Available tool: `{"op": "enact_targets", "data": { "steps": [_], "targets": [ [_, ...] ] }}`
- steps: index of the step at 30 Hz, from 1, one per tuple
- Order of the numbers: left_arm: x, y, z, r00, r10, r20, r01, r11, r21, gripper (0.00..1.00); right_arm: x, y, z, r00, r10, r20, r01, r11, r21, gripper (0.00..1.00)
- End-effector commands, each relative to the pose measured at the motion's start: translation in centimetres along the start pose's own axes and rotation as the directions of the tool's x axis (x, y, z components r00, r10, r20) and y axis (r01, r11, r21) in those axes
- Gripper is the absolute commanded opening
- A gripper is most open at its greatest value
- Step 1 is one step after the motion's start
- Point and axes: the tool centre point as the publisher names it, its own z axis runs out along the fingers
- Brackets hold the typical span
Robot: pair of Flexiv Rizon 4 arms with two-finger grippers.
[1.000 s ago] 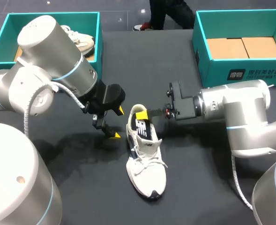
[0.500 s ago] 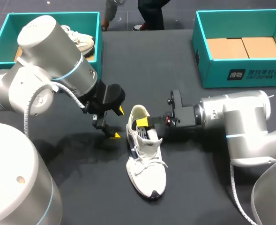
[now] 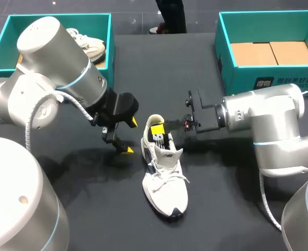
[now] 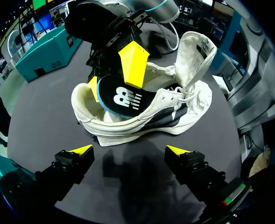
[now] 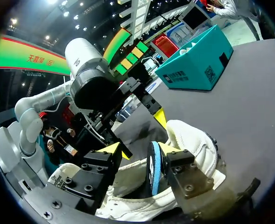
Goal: Take the shoe out of the shoebox, open the shoe tongue, remove and reinsert the insole, then place the shoe into the shoebox
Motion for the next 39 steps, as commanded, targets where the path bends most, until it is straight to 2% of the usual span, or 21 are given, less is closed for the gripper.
{"op": "enact_targets", "data": {
  "steps": [1, 9, 21, 29, 39],
  "targets": [
    [0.2, 0.2, -0.3, 1.0, 0.002, 0.004, -0.002, 1.0, 0.002, 1.0, 0.3, 0.2, -0.5, 1.0, 0.0, 0.01, 0.0, 1.0, 0.017, 0.5],
    [0.2, 0.3, -0.8, 1.0, 0.008, 0.015, -0.008, 1.0, -0.004, 1.0, 0.7, 0.0, -1.4, 0.999, 0.0, 0.039, -0.001, 1.0, 0.024, 0.51],
    [-0.2, 1.6, -3.7, 0.999, 0.032, 0.023, -0.033, 0.999, 0.017, 1.0, 0.5, 0.5, -3.5, 0.996, 0.012, 0.087, -0.016, 0.999, 0.05, 0.5],
    [-0.2, 3.1, -5.4, 0.994, 0.113, 0.002, -0.113, 0.993, -0.034, 1.0, 0.1, 0.8, -5.3, 0.99, 0.04, 0.135, -0.051, 0.995, 0.082, 0.49],
    [-0.4, 5.3, -8.1, 0.982, 0.188, -0.012, -0.188, 0.979, -0.079, 1.0, 0.1, 1.4, -7.5, 0.965, 0.073, 0.252, -0.112, 0.984, 0.141, 0.48]
  ]
}}
